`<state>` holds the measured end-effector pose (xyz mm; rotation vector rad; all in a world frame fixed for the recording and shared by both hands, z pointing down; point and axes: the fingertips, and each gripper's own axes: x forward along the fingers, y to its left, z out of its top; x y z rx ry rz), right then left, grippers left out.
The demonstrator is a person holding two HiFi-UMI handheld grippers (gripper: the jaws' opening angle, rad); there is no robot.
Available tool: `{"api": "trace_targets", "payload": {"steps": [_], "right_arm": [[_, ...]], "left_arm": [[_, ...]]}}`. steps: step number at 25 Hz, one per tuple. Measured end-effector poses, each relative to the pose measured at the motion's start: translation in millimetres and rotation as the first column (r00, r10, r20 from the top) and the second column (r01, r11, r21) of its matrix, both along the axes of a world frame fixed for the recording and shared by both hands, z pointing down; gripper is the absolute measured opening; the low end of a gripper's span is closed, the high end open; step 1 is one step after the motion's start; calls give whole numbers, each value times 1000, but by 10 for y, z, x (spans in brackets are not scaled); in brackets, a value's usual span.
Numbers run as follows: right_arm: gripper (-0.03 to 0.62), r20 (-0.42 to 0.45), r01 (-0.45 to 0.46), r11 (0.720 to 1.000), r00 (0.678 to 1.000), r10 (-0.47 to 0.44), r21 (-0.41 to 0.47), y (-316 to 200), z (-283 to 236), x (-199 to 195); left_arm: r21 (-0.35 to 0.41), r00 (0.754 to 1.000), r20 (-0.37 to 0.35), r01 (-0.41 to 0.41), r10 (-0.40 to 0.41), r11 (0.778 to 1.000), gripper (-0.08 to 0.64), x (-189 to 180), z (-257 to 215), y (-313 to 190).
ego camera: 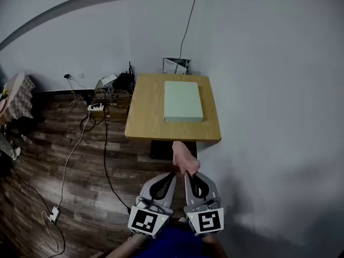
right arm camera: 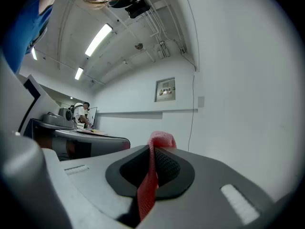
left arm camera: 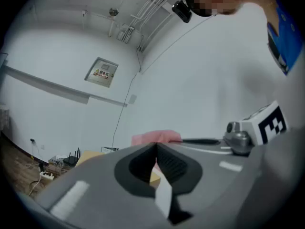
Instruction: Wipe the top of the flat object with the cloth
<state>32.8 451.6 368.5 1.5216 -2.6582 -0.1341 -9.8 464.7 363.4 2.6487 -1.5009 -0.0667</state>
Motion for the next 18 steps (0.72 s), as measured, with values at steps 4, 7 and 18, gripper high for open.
{"api": "trace_targets", "payload": {"steps": [4,7,18], "right_arm": [[14,72,6,1000,997,-5,-7,-44,-12,-78],[15,81,-14,1000,997,14,-1,-88,-17,-97],[15,90,-88,996,992,89,-16,-430,53,-57]], "left_arm": [[8,1000,-9,-5,5,1000,3,-82,15,-65],[25,1000,-18,-21,21,999,3,-158,-9,-96],[-16,996,-48,-73,72,997,3,-202,151,-360]]}}
